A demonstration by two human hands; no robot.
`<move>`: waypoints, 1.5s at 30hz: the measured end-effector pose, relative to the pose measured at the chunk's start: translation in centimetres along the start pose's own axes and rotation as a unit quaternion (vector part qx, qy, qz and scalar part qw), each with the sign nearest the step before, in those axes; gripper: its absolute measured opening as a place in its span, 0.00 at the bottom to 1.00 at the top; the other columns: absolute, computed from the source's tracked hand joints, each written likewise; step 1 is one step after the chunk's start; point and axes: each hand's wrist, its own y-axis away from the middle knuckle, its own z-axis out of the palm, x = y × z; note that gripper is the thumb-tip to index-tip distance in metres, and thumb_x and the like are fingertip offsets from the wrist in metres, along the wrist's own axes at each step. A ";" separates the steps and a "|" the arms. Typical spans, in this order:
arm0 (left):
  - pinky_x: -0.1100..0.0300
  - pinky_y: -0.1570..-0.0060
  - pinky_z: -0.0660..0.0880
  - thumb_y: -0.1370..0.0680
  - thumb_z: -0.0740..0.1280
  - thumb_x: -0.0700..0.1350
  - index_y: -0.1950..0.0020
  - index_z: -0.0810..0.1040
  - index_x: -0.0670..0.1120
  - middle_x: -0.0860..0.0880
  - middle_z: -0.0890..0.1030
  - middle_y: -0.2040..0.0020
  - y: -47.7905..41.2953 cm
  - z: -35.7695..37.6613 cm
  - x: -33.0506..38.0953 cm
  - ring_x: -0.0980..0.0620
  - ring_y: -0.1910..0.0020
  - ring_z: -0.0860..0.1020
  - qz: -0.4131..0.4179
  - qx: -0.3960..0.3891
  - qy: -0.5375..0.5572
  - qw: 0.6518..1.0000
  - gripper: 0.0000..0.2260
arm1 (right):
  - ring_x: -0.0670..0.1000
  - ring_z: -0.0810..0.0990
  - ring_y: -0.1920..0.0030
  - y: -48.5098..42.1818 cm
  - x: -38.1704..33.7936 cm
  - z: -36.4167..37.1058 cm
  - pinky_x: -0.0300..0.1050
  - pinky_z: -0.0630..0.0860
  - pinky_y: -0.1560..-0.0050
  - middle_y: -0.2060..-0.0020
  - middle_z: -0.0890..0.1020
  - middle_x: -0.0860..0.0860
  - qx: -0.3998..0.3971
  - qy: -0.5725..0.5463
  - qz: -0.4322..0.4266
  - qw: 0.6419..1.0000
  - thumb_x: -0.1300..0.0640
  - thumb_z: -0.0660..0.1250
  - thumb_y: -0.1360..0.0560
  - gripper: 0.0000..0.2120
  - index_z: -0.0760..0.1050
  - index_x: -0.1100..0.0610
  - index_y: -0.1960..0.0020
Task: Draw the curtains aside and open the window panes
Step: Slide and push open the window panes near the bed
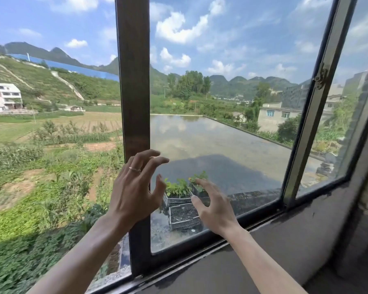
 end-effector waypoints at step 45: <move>0.62 0.54 0.80 0.29 0.74 0.57 0.47 0.86 0.46 0.52 0.87 0.54 -7.0 9.2 -8.8 0.60 0.56 0.84 -0.108 -0.274 0.524 0.799 0.18 | 0.45 0.54 0.21 -1.2 -3.5 10.3 0.38 0.54 0.26 0.21 0.56 0.41 0.149 0.059 0.152 0.975 0.35 0.68 0.26 0.36 0.50 0.31 0.26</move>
